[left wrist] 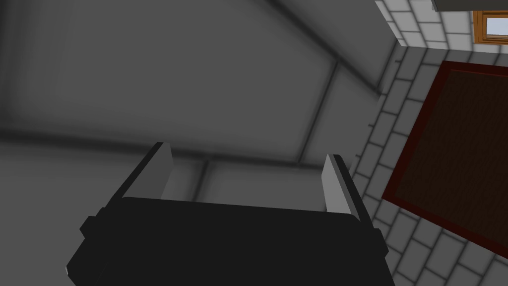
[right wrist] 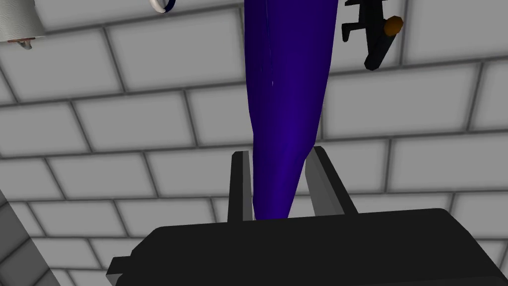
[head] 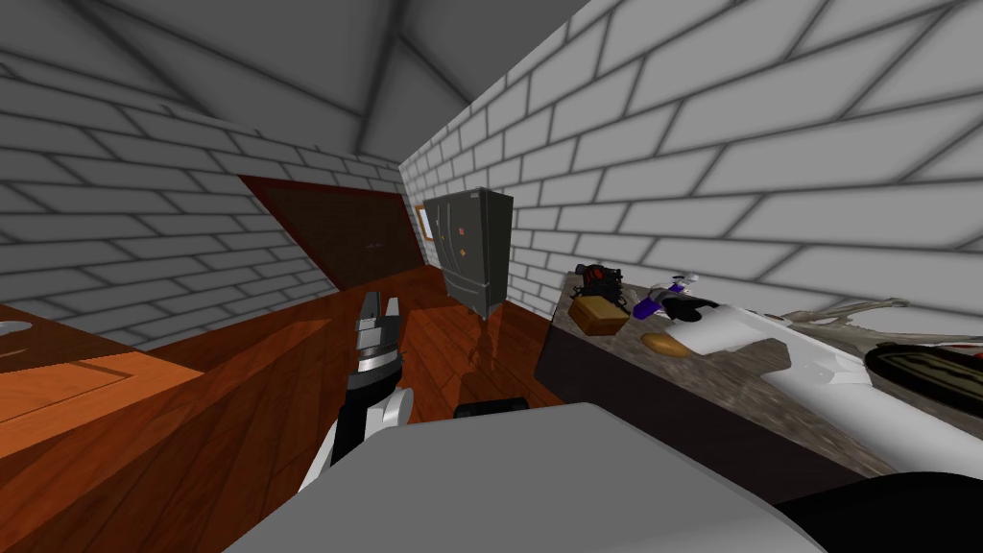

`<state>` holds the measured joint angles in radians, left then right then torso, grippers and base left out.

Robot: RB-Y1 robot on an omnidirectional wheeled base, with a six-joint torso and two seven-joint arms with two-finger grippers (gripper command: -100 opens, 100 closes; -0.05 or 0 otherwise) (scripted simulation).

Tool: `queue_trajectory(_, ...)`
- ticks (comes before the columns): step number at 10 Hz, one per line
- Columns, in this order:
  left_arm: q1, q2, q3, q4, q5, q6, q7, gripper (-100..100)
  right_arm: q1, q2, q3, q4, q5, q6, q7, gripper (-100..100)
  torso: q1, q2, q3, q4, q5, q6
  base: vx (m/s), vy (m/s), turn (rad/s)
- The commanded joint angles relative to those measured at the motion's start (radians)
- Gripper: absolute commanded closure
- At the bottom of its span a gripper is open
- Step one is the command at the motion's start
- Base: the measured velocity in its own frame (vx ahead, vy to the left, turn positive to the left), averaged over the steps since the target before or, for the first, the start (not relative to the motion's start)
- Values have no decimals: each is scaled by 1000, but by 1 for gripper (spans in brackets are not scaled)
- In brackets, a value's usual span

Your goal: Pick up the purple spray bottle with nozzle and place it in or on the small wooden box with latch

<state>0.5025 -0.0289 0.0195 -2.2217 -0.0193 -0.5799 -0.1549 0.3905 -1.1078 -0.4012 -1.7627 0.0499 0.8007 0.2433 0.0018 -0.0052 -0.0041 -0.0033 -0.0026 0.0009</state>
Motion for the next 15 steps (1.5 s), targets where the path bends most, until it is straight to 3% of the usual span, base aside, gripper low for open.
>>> queue_trajectory(1,0,0,0,0,0,0,0,0,0,-21,4,-35,-23,16,21,100,0,0,0,0,0,0,49,76,-38)
queue_trajectory(5,0,0,0,0,0,0,0,0,1,-65,19,-134,-79,52,77,100,0,-2,-2,-1,1,-1,66,58,-37)
queue_trajectory(8,0,0,0,0,0,0,0,0,1,-84,28,-180,-105,65,105,100,0,-4,-3,-2,1,-3,63,48,-18)
queue_trajectory(9,0,0,0,0,0,0,0,0,4,-79,24,-167,-100,58,97,100,-1,-3,-3,-2,1,-3,22,14,6)
queue_trajectory(10,0,0,0,0,0,0,0,0,3,-79,25,-170,-101,59,99,-100,-3,-1,-2,-2,1,-2,0,0,0)
queue_trajectory(14,0,0,0,0,0,0,0,0,3,-79,25,-169,-101,59,99,-100,-5,1,0,-1,0,-1,0,0,0)
queue_trajectory(15,0,0,0,0,0,0,0,0,3,-79,25,-169,-101,59,99,0,-5,1,0,-1,0,-1,0,0,0)
